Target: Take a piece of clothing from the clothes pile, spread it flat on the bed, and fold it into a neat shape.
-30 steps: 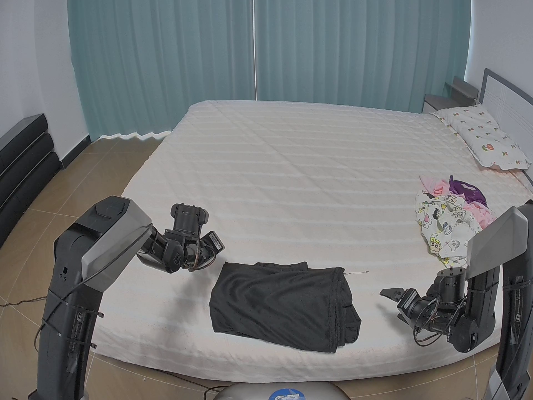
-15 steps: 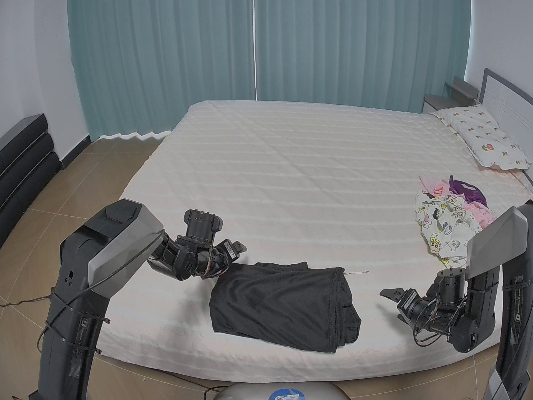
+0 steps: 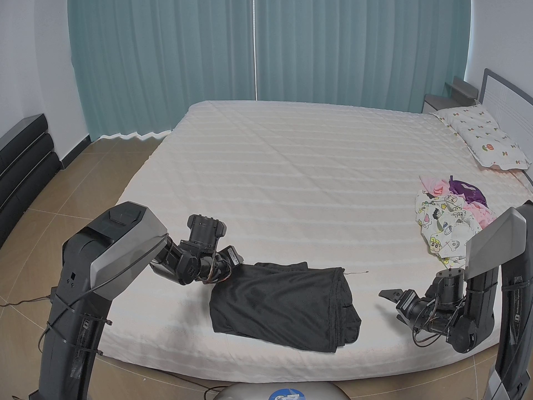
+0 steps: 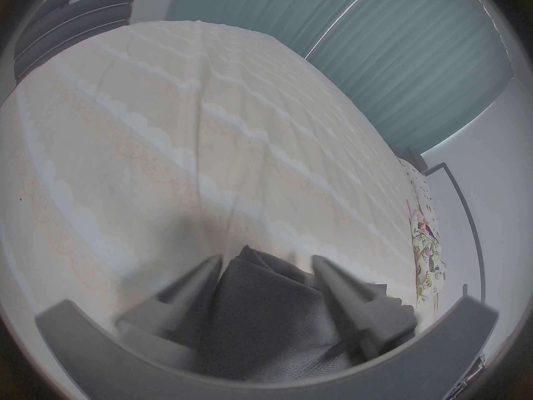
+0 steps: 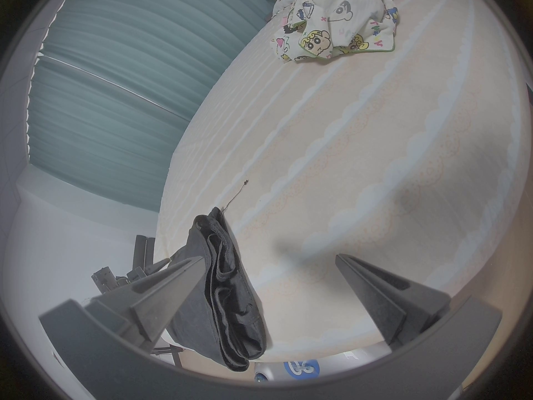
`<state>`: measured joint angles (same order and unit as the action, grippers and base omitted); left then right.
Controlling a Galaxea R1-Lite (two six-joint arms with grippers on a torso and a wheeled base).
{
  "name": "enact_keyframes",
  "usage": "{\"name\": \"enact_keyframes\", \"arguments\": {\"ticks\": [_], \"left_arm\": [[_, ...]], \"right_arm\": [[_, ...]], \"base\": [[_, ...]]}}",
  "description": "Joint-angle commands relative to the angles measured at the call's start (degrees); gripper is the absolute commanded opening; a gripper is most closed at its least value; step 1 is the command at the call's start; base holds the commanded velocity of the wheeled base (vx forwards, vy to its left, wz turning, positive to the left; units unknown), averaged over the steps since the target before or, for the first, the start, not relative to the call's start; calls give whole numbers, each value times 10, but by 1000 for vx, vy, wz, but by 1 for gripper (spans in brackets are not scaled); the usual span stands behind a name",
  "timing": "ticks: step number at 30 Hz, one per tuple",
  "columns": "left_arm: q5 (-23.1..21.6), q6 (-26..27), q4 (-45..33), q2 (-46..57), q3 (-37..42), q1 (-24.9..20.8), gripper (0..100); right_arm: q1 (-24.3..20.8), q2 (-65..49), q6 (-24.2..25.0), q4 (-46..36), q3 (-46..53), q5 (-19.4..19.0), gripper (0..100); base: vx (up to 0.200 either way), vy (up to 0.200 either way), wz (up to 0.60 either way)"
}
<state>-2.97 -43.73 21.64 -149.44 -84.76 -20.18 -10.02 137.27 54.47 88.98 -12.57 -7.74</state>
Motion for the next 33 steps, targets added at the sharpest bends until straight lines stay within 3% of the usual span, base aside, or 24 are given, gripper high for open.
{"name": "enact_keyframes", "arguments": {"ticks": [1, 11, 15, 16, 24, 29, 33], "left_arm": [[15, -3, 6, -1, -2, 5, 0], [105, -3, 96, -27, 5, 8, 0], [106, -6, 95, -26, 6, 8, 0], [105, -6, 95, -24, 11, 9, 0], [103, -23, 98, -21, 17, 10, 0], [89, -31, 99, -11, 24, 11, 0], [87, -31, 111, -10, 32, 10, 0]], "right_arm": [[-9, -3, -2, 10, -22, -1, 100], [-53, 20, -34, 6, -115, 2, 100], [-62, 23, -72, -43, -167, 2, 100], [-81, 17, -84, -144, -255, 5, 100], [-132, 33, -111, -291, -411, 21, 100], [-152, 73, -136, -343, -484, 54, 100], [-153, 102, -139, -358, -529, 55, 100]], "base": [[0, 0, 0], [0, 0, 0], [0, 0, 0], [0, 0, 0], [0, 0, 0], [0, 0, 0], [0, 0, 0]]}}
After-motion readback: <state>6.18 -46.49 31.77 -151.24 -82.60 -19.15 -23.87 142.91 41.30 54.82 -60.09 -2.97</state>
